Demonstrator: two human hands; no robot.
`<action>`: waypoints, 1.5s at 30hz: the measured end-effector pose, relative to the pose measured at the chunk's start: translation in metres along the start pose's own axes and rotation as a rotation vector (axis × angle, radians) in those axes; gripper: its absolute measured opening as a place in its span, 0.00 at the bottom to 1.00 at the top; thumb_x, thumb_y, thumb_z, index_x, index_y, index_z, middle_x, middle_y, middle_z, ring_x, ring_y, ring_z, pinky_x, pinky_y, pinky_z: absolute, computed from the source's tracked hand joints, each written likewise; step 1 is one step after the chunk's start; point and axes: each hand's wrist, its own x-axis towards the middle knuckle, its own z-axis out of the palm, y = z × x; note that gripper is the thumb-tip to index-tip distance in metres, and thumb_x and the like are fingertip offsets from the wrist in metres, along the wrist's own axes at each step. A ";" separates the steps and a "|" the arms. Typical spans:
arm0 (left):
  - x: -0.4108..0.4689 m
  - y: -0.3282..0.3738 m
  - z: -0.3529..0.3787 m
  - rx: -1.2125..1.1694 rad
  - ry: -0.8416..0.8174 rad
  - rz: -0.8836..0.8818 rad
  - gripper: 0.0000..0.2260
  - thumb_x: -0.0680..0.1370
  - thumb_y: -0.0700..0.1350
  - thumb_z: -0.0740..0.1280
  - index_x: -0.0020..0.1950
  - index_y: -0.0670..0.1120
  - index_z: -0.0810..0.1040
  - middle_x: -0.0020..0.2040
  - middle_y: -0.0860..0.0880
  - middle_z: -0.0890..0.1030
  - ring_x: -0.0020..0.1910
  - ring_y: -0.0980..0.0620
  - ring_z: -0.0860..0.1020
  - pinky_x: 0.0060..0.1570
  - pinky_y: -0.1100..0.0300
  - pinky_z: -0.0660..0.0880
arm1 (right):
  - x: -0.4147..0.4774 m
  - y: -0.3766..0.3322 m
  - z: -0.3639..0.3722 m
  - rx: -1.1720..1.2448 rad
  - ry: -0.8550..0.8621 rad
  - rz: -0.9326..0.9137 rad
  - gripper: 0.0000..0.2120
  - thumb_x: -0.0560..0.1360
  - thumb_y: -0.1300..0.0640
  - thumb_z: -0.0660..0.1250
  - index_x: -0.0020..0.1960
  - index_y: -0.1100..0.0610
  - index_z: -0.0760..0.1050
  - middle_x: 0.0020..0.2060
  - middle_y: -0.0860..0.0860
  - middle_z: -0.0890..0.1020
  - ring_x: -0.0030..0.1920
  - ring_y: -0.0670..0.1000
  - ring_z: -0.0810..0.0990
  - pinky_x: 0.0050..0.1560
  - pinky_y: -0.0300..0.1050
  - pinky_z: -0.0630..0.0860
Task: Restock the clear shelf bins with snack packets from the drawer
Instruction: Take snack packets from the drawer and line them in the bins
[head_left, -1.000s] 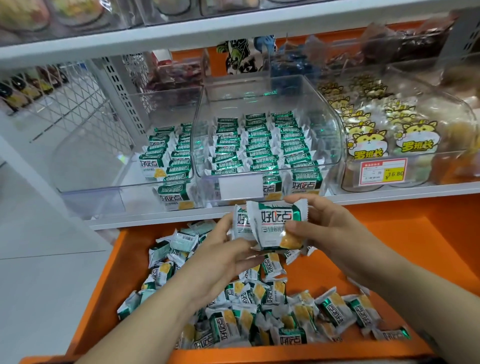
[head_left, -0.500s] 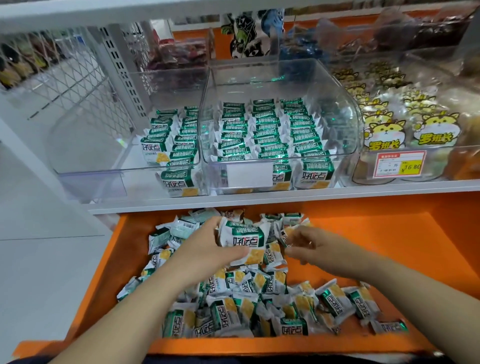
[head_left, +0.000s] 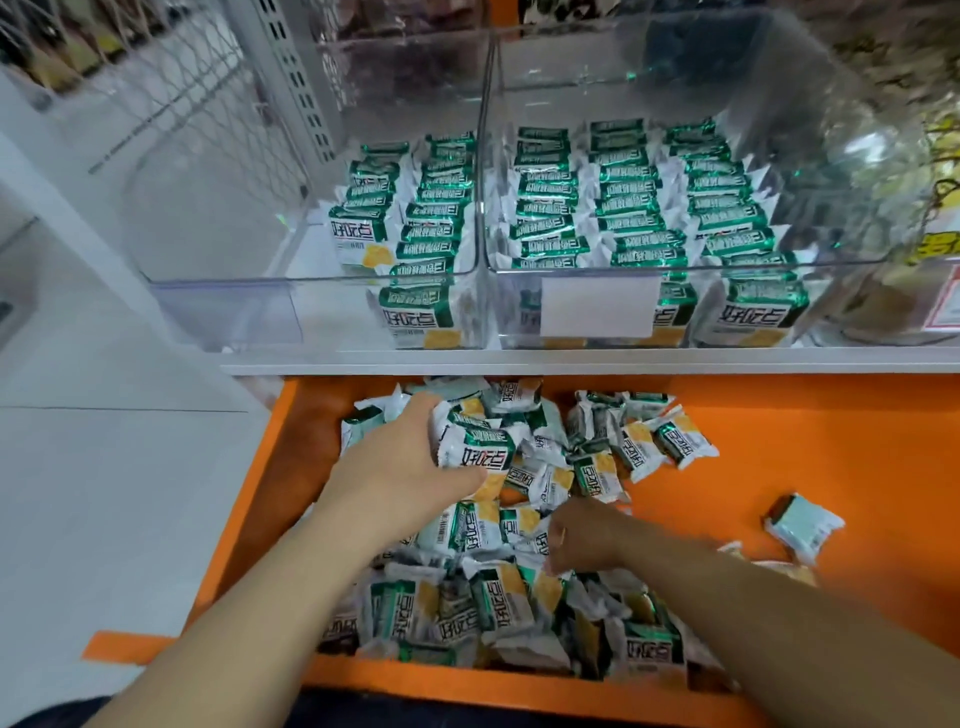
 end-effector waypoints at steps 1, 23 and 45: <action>0.001 -0.002 -0.001 0.004 0.002 -0.004 0.31 0.72 0.61 0.68 0.69 0.54 0.60 0.51 0.51 0.76 0.45 0.52 0.77 0.49 0.50 0.76 | 0.002 -0.002 0.002 -0.016 -0.005 0.002 0.15 0.74 0.54 0.70 0.52 0.66 0.77 0.55 0.60 0.80 0.49 0.55 0.79 0.43 0.41 0.69; -0.031 0.026 0.004 -0.381 -0.002 0.141 0.37 0.73 0.60 0.68 0.76 0.52 0.55 0.72 0.52 0.67 0.61 0.55 0.71 0.55 0.62 0.65 | -0.208 0.000 -0.094 0.620 0.481 -0.280 0.04 0.81 0.60 0.59 0.50 0.59 0.71 0.43 0.56 0.84 0.37 0.51 0.81 0.34 0.41 0.72; -0.034 0.051 0.040 -0.982 -0.035 0.234 0.20 0.65 0.62 0.61 0.53 0.55 0.73 0.39 0.57 0.80 0.34 0.63 0.77 0.42 0.59 0.70 | -0.195 -0.011 -0.078 1.197 0.325 -0.361 0.18 0.63 0.56 0.72 0.49 0.61 0.72 0.50 0.56 0.84 0.51 0.55 0.83 0.55 0.53 0.80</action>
